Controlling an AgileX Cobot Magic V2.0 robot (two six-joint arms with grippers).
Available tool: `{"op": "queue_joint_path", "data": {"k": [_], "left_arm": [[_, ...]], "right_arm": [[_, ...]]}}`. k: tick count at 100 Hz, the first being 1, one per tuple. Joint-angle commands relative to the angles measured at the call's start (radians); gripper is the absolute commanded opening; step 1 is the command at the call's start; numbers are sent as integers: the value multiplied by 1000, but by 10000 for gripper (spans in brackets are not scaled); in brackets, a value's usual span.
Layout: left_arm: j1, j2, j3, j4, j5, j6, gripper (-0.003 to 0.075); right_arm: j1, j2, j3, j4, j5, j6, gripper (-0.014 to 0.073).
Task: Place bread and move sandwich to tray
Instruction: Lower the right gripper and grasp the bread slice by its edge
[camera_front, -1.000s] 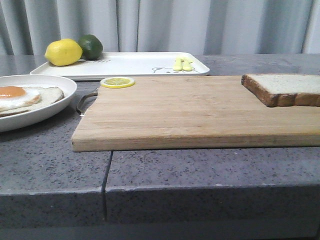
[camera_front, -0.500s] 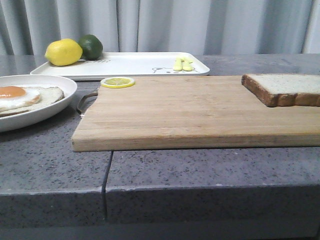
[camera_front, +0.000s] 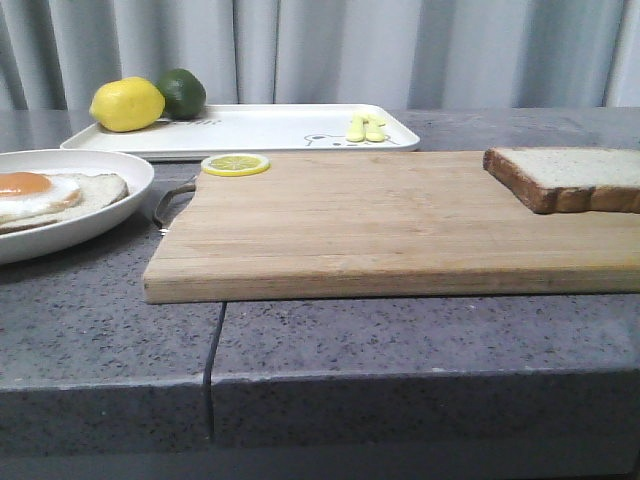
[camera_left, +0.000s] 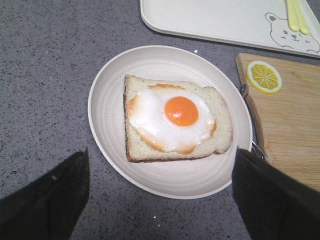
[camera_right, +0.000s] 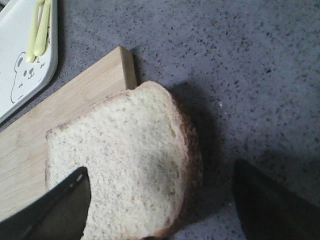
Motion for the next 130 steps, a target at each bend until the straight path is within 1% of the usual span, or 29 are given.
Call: {"op": "queue_joint_path", "data": {"k": [1,57,80,98,130], "left_arm": [[3,-4,-38,-23,-67,3,546],[3,-4,-38,-23,-67,3,546],[3,-4,-38,-23,-67,3,546],[3,-4,-38,-23,-67,3,546],[3,-4,-38,-23,-67,3,546]], "right_arm": [[-8,-8,-34,56,23,-33,582],[-8,62,-34,147,56,-112,582],[-8,64,-34,148,61,-122,582],[-8,102,-34,152,100,-138,582],[-7,142,-34,153,129,-156,582]]}}
